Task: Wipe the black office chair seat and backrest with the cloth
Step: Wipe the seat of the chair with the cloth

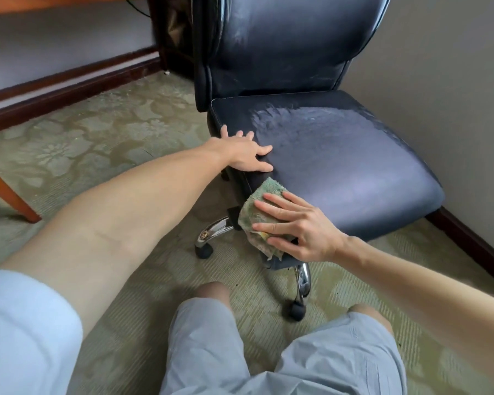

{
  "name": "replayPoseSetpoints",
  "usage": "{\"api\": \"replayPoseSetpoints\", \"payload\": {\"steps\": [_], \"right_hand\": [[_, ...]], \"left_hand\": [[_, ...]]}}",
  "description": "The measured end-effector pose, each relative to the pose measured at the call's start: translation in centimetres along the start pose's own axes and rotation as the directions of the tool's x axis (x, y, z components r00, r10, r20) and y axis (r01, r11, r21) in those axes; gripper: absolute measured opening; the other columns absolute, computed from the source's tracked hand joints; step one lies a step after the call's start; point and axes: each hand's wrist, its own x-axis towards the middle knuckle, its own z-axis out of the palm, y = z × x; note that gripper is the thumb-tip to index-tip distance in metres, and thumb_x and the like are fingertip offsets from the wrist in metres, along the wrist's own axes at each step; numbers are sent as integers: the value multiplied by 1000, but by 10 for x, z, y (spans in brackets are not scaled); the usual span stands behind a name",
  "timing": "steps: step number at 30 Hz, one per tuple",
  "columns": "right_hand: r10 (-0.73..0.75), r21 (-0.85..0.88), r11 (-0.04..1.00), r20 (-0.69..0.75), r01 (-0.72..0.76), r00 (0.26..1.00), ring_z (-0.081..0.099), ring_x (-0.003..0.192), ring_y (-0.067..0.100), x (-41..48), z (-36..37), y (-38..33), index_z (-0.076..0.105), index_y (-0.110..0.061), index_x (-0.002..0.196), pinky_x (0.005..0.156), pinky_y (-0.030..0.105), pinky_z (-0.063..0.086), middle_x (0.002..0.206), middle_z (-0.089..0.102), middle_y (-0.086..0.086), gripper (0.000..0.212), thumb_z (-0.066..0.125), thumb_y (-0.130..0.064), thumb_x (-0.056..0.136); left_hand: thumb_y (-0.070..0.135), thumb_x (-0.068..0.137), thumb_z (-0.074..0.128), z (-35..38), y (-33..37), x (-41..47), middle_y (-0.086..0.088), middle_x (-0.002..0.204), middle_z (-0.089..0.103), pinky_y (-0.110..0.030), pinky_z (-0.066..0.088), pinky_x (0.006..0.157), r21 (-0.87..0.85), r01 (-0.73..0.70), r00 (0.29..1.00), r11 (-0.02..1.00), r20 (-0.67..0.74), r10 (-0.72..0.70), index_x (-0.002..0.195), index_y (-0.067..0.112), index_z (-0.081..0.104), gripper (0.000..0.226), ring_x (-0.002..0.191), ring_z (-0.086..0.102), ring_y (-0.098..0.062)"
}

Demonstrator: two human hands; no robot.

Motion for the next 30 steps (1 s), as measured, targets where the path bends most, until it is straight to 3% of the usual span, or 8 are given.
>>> {"api": "replayPoseSetpoints", "payload": {"steps": [6, 11, 17, 20, 23, 27, 30], "right_hand": [[-31, -28, 999, 18, 31, 999, 37, 140, 22, 6, -4, 14, 64, -29, 125, 110, 50, 34, 145, 48, 1, 32, 55, -38, 96], [96, -9, 995, -79, -97, 992, 42, 136, 21, 18, 1, 6, 67, -25, 122, 109, 49, 38, 138, 54, 1, 32, 52, -35, 96], [-172, -31, 985, 8, 173, 985, 34, 141, 24, -24, 5, -10, 69, -25, 118, 114, 50, 29, 144, 49, 2, 27, 53, -33, 98], [-198, -58, 978, 9, 199, 980, 39, 139, 22, -23, 2, -2, 69, -28, 119, 111, 49, 33, 142, 51, -1, 26, 56, -31, 97], [-152, -43, 988, -4, 151, 988, 42, 137, 18, -9, -1, 2, 68, -27, 120, 110, 46, 36, 139, 54, -3, 28, 52, -33, 98], [44, -1, 999, -101, -44, 994, 46, 133, 19, 6, 4, -5, 71, -24, 117, 108, 47, 39, 133, 59, -1, 29, 53, -33, 96], [-12, -30, 1000, -99, 9, 995, 44, 135, 24, -4, 10, -14, 71, -22, 115, 111, 49, 35, 136, 58, 1, 26, 54, -30, 97]], "left_hand": [[85, 82, 27, 10, 4, 0, -12, 164, -4, -66, -2, 114, -40, -25, 1000, 999, -18, 25, 150, 53, 5, 79, 149, -7, -39], [86, 80, 28, 8, 1, 1, -9, 164, -3, -68, -3, 112, -42, -3, 1000, 999, -8, 3, 148, 57, 6, 78, 149, -7, -36], [88, 77, 33, 3, 0, 2, -6, 164, 0, -71, -4, 111, -59, 7, 1000, 998, 5, -7, 147, 59, 9, 80, 150, -4, -34], [87, 78, 33, 4, 3, 1, -7, 164, 0, -71, -3, 111, -46, 12, 1000, 999, 14, -12, 148, 57, 9, 79, 149, -3, -35], [87, 78, 34, 3, 4, 1, -6, 164, 1, -72, -1, 110, -42, 17, 1000, 999, 18, -16, 148, 58, 9, 80, 149, -2, -35], [88, 77, 34, 2, 2, 1, -5, 164, 2, -71, 0, 111, -36, 15, 1000, 999, 18, -15, 147, 58, 11, 80, 150, 1, -34], [90, 74, 34, 0, 0, 1, -3, 164, 5, -71, 2, 111, -35, 17, 1000, 999, 12, -17, 146, 60, 13, 81, 149, 6, -33]]}}
